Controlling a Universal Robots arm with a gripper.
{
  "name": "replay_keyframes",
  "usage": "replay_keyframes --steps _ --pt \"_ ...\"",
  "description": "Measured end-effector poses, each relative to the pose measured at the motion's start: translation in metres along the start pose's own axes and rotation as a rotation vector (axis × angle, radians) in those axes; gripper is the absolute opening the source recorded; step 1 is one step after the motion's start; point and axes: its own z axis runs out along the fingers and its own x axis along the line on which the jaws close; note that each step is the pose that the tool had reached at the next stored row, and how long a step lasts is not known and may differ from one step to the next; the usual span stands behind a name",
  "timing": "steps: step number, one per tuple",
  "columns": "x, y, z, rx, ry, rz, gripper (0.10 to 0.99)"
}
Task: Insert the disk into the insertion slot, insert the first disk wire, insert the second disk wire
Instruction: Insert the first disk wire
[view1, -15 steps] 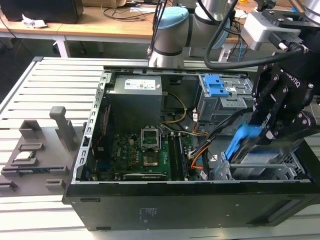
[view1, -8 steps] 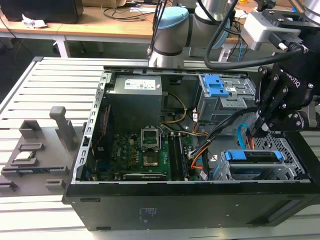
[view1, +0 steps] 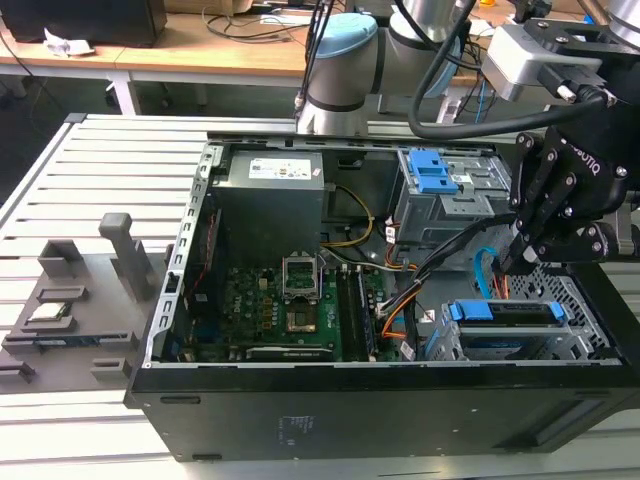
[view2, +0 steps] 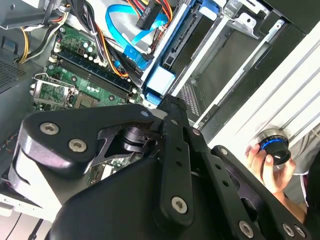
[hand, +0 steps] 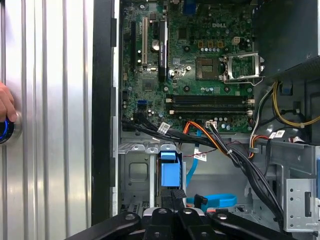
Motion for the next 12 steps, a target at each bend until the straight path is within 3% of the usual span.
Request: replay_keyframes --steps 2,4,6,8,12 --pt "0.0 -0.0007 0.0004 0.0 0.0001 0.0 0.106" --pt "-0.0002 -0.0072 0.0024 0.0 0.0008 0.0 0.106" --pt "-0.002 -0.0202 0.0037 0.0 0.0034 0.0 0.106" --pt "-0.0052 -0.0267 0.0043 0.0 0.0062 0.0 0.106" --pt "-0.0285 -0.0334 0.0068 0.0 0.0154 0.001 0.106"
